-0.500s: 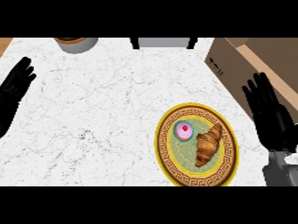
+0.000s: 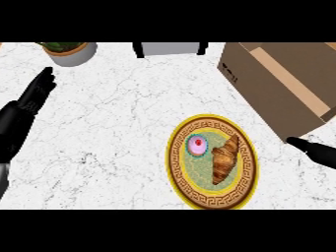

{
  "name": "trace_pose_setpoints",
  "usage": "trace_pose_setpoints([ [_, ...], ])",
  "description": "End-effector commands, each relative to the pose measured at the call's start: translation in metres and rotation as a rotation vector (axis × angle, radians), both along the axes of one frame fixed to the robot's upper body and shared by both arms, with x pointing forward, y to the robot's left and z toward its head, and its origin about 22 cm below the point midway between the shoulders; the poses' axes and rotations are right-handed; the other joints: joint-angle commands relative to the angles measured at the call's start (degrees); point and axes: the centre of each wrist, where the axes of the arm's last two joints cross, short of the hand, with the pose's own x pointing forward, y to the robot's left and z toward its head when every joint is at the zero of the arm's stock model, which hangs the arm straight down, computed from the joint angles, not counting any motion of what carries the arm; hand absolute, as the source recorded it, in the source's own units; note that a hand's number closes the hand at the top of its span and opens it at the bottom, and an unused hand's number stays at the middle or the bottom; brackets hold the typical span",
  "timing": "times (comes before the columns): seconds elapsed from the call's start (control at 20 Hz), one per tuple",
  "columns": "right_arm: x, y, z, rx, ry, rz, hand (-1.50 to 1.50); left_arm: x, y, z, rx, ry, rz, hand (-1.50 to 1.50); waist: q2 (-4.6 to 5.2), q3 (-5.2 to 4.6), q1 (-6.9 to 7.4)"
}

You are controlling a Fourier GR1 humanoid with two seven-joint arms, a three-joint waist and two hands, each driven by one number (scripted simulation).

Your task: Pick the cupcake from the plate and place it in the cardboard box

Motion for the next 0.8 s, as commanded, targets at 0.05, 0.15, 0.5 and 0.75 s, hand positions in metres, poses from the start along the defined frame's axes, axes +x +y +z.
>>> trace_pose_setpoints([
  [0.05,-0.043,0.017,0.006,-0.253,-0.003,-0.1,-1.5,-0.002,-0.007,-0.015,0.007,-0.02,-0.086,0.0,0.6,0.36,0.9],
  [0.15,-0.05,0.032,0.004,-0.367,0.021,-0.058,-1.5,-0.002,-0.015,-0.017,0.013,-0.039,-0.113,0.0,0.86,0.39,2.23],
  [0.5,-0.074,0.068,0.021,-0.605,0.242,-0.022,-1.5,0.004,-0.019,-0.019,-0.008,-0.035,-0.142,0.0,1.1,0.47,4.41],
  [0.75,-0.079,0.088,0.031,-0.769,0.521,0.066,-1.5,0.009,-0.032,-0.026,-0.003,-0.037,-0.163,0.0,1.46,0.37,5.44],
])
